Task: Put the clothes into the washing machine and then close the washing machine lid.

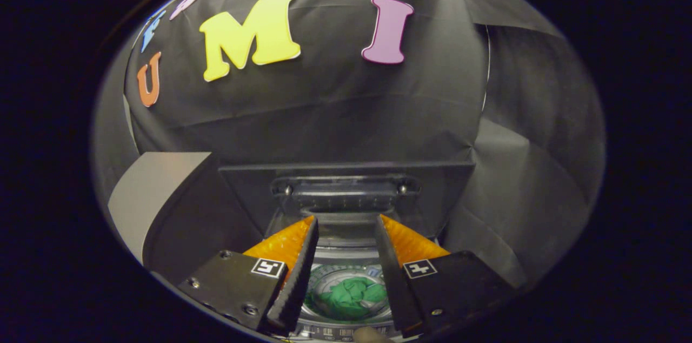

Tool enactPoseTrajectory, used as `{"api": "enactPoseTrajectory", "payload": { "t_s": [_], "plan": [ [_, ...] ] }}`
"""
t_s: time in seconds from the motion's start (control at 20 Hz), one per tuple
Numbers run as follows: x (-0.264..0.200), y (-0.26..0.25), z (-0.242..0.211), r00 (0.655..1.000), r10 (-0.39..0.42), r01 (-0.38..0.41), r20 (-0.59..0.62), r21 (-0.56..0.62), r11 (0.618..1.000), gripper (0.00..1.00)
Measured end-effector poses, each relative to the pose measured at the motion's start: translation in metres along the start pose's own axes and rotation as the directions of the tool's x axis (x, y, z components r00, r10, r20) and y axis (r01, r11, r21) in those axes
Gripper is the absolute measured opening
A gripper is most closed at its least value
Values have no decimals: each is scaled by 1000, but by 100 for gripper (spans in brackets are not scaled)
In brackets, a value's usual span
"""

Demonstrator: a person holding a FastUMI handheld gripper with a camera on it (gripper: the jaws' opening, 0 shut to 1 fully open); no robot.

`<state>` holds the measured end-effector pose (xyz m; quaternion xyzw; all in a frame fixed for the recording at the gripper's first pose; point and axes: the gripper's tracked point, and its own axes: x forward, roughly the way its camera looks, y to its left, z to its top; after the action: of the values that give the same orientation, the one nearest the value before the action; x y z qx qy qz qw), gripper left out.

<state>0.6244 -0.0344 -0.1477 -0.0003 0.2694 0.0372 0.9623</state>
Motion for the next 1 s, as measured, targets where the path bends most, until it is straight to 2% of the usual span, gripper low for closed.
{"api": "enactPoseTrajectory", "payload": {
  "t_s": [0.55, 1.0],
  "plan": [
    [44, 14, 69, 999, 0, 0, 51, -10, 1000, 66],
    [92, 15, 80, 1000, -14, 14, 26, 2, 1000, 66]
  ]
}}
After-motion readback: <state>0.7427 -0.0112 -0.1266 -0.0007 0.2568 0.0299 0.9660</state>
